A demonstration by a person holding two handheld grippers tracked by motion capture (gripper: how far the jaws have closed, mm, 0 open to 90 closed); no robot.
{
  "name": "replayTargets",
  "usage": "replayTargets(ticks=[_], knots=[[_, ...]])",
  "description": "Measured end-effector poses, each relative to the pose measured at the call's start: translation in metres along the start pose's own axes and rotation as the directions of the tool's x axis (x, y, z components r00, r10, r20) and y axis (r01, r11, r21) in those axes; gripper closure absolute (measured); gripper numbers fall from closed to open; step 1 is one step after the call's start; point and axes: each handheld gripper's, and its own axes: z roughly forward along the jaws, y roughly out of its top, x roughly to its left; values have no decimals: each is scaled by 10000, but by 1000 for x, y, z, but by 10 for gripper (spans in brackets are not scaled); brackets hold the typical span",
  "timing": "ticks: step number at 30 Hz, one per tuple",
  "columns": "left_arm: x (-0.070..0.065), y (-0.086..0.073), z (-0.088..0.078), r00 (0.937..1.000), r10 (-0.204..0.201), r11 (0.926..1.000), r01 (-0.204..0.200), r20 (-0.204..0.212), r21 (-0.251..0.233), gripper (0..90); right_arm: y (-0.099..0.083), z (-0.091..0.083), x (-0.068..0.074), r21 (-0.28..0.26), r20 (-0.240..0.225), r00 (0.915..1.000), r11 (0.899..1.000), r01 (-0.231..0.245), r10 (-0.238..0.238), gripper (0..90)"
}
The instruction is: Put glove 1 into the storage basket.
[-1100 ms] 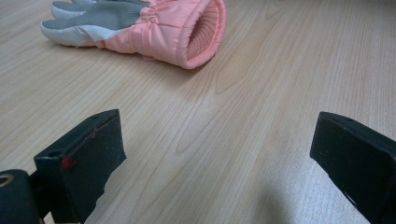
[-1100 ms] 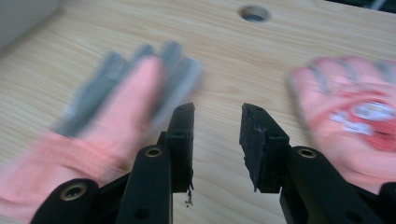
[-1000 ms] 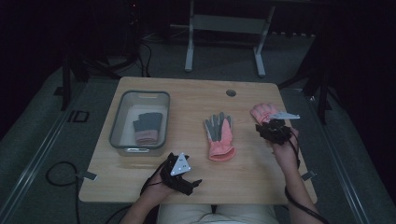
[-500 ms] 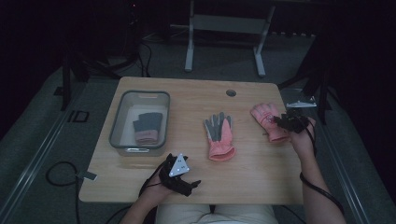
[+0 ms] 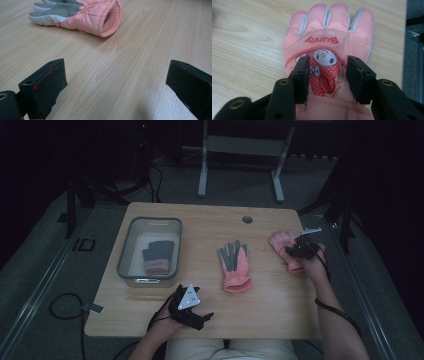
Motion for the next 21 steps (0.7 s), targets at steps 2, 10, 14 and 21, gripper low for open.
replayTargets(ticks=[2,10,14,21], knots=[[0,0,0,10000,-11,10000,11,-6,-16,27,-2,3,-1,-110,0,9996,9995,-296,296,573],[-1,0,0,9999,108,9999,-108,15,-8,27,-2,5,-3,-30,-19,9942,9942,-1073,1073,785],[0,0,0,9999,91,9999,-92,110,52,28,1,2,0,178,162,9915,9915,-1292,1289,840],[0,1,0,9998,157,9999,-158,89,53,27,6,-21,5,-250,180,9751,9750,-2208,2212,854]])
